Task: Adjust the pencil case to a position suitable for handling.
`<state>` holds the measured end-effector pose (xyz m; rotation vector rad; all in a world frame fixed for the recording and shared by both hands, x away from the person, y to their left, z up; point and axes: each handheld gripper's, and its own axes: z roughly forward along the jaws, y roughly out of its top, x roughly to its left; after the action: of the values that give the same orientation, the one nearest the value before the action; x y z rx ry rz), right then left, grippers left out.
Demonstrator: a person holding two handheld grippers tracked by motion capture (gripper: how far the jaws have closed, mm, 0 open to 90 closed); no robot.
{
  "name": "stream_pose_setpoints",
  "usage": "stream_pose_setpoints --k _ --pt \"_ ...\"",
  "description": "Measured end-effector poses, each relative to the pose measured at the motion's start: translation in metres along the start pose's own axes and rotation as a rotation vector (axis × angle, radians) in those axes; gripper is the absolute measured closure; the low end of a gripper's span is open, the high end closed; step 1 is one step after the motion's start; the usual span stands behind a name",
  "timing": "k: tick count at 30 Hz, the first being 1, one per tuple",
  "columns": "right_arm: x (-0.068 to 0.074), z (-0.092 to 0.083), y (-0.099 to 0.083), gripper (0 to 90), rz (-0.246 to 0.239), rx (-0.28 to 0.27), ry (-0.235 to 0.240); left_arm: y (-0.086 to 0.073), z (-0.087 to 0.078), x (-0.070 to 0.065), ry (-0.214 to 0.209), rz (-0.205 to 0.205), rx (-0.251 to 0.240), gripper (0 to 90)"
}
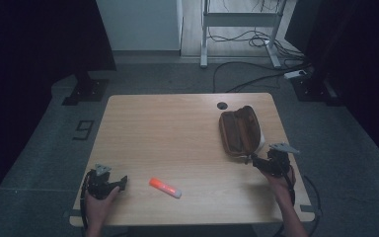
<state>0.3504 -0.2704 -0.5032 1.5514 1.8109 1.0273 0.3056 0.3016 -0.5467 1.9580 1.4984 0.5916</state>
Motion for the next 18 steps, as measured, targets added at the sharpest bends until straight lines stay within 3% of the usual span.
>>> stream_pose_setpoints --k 18 --pt "-0.002 0.007 0.024 20.9 -0.005 -0.003 -0.023 0.000 0.000 0.000 0.000 0.000 0.001 14.7"
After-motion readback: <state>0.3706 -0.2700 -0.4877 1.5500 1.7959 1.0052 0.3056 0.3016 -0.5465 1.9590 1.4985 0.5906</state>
